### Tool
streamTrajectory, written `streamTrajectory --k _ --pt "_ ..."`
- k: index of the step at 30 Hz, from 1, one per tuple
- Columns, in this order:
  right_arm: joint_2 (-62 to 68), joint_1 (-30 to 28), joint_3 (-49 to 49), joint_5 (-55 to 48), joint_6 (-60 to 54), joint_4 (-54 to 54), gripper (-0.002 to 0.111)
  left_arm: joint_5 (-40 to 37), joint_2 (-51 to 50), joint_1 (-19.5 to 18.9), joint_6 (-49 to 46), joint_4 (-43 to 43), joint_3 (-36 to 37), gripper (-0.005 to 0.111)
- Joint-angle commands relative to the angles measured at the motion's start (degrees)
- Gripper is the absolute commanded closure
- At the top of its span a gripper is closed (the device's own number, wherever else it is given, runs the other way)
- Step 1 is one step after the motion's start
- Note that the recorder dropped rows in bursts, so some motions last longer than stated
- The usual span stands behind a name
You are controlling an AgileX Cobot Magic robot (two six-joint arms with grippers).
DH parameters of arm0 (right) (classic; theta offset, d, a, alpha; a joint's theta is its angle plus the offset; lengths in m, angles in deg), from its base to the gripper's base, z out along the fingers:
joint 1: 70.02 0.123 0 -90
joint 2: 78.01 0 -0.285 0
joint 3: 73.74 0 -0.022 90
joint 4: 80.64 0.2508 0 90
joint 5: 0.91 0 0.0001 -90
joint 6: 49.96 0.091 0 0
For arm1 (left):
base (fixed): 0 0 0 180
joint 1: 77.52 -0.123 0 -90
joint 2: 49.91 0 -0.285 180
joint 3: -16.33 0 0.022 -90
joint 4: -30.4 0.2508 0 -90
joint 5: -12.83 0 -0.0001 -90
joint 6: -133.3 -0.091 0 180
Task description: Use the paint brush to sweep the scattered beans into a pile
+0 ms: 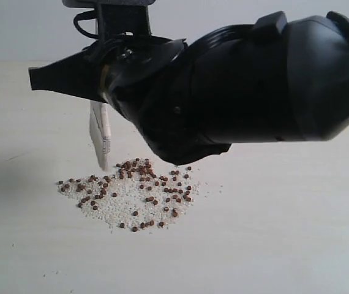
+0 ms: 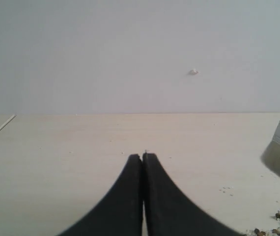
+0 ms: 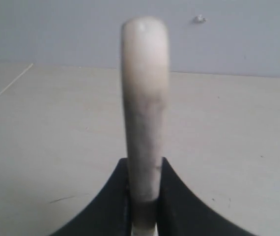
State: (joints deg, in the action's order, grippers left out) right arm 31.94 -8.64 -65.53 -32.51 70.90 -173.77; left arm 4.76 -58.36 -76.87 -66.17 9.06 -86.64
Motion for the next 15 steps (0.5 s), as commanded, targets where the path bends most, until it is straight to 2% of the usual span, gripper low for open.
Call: streamTrajectory --k 1,6,10,15 --pt "-0.7 1.1 -1.1 -1.7 1.1 -2.9 0.108 0.0 0.3 0.3 0.4 -0.2 0.2 0.107" --pt "-0.1 1.3 -2.9 2.7 1.1 3.2 0.108 0.0 0.3 0.3 0.4 -0.2 0.2 0.107" --pt "1.6 1.3 -5.8 9.4 1.1 3.1 0.108 0.0 0.3 0.3 0.4 -0.2 0.2 0.107" --pt "5.6 1.9 -7.4 8.6 1.1 3.1 0.108 0.0 0.3 0.3 0.4 -0.2 0.2 0.107"
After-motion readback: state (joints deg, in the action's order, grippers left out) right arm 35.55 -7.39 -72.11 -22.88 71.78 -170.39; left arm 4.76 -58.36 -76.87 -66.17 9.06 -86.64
